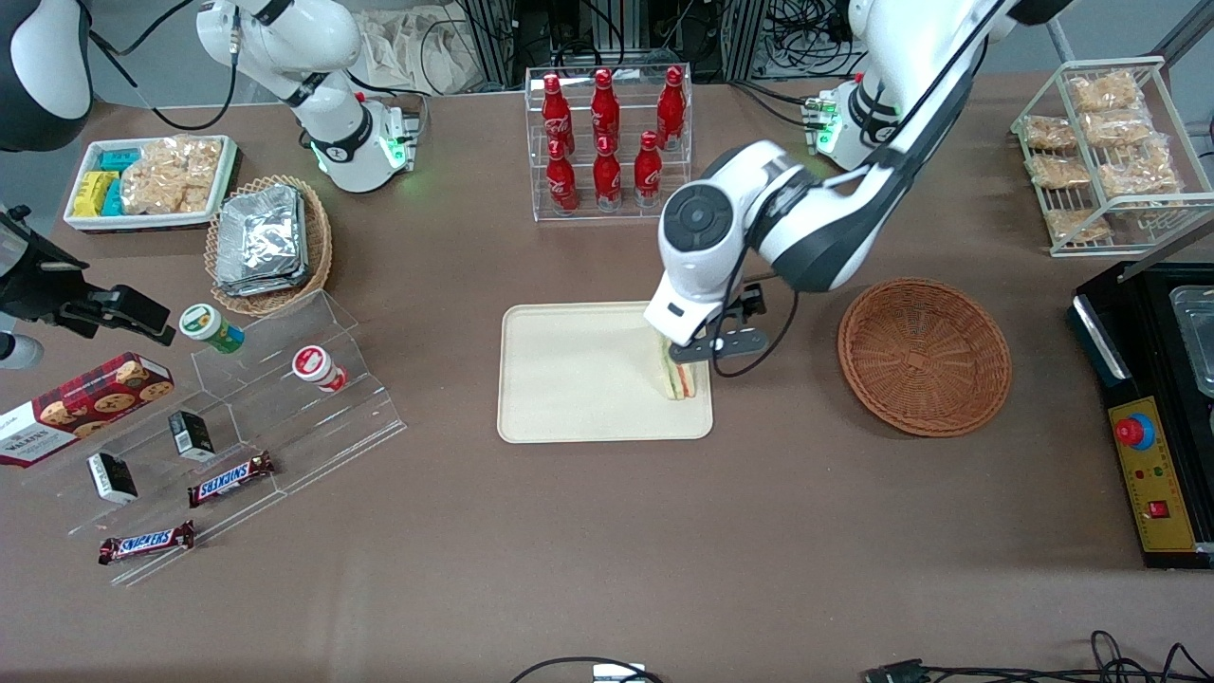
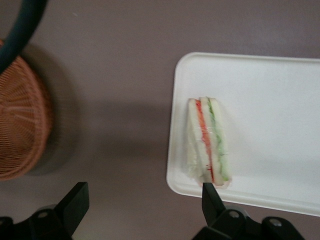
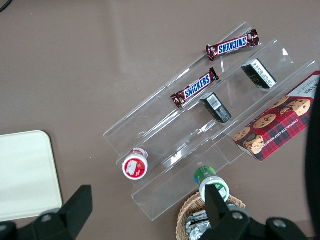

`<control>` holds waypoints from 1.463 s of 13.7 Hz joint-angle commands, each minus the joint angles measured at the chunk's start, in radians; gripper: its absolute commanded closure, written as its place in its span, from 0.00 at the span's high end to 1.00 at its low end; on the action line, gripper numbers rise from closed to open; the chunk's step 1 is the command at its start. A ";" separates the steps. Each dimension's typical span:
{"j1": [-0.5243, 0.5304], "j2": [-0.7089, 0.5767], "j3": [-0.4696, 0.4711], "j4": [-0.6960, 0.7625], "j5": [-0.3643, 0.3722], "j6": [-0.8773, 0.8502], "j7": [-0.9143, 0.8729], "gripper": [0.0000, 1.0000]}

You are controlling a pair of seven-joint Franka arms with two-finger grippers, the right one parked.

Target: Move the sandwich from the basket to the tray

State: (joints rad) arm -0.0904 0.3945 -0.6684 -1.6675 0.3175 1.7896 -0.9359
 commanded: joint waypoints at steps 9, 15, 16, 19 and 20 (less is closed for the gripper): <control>-0.015 -0.537 0.534 -0.338 -0.291 0.039 0.570 1.00; -0.017 -0.557 0.750 -0.246 -0.282 -0.113 0.859 1.00; -0.015 -0.542 0.750 -0.200 -0.282 -0.160 0.859 1.00; -0.017 -0.511 0.747 -0.114 -0.281 -0.236 0.859 1.00; -0.018 -0.513 0.745 -0.110 -0.279 -0.237 0.859 1.00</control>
State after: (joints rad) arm -0.1017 -0.1509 0.0763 -1.8364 0.0418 1.5916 -0.0857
